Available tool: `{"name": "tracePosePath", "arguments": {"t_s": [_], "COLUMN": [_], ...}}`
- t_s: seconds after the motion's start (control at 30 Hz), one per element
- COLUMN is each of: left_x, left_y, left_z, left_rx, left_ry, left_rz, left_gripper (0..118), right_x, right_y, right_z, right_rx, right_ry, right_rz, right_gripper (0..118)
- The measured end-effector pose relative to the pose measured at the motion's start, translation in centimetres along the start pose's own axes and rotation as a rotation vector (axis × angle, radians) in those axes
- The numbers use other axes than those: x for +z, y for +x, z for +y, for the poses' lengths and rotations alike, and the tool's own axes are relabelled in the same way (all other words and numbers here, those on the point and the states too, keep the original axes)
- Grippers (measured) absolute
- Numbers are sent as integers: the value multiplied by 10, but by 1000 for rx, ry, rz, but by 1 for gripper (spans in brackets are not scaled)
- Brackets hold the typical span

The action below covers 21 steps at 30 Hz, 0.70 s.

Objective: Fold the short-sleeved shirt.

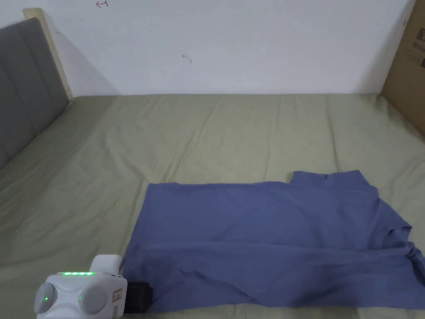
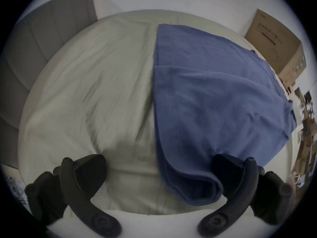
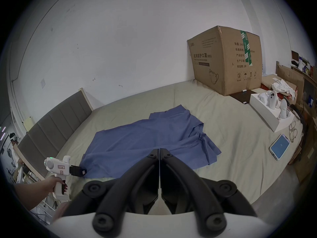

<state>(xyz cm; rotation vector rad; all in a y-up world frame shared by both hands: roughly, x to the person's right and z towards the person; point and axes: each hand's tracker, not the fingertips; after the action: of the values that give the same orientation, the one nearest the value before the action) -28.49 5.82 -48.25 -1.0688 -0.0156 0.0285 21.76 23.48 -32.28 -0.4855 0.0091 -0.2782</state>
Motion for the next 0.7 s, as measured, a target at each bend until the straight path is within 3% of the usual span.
{"name": "tracePosePath", "arguments": {"t_s": [0.1, 0.17, 0.2, 0.27, 0.3, 0.37, 0.4, 0.5, 0.53, 0.57, 0.6, 0.7], "left_x": [1, 7, 18, 37, 44, 48, 49, 53, 54, 57, 61, 69], "left_y": [4, 3, 8, 16, 20, 26, 31, 31, 27, 24, 21, 17], "left_z": [9, 14, 15, 6, 3, -4, -4, -3, 1, 4, 6, 11], "left_rx": [17, 16, -15, -78, -85, -118, -121, -141, -131, -111, -90, -90], "left_ry": [-39, -56, -34, 45, 64, 72, 64, 85, 95, 104, 111, 119], "left_rz": [4, 17, 27, 33, 11, 29, -35, 20, 14, 2, -16, -17], "left_gripper": [118, 102, 85, 25, 11, 6, 6, 6, 6, 6, 6, 6], "right_x": [-5, -7, -8, -10, -10, -13, -17, -39, -50, -65, -82, -133], "right_y": [3, 8, 11, 19, 24, 39, 46, 76, 86, 99, 112, 146], "right_z": [-4, -7, -8, -7, -6, -4, 0, 19, 26, 32, 37, 38], "right_rx": [-22, -40, -45, -54, -59, -70, -73, -72, -85, -113, -144, -209], "right_ry": [-13, -19, -22, -22, -21, -23, -27, -78, -124, -181, -254, -465], "right_rz": [9, 16, 14, 3, -3, -25, -36, -65, -65, -49, -46, -115], "right_gripper": [0, 0, 0, 0, 0, 0, 0, 3, 20, 77, 113, 116]}}
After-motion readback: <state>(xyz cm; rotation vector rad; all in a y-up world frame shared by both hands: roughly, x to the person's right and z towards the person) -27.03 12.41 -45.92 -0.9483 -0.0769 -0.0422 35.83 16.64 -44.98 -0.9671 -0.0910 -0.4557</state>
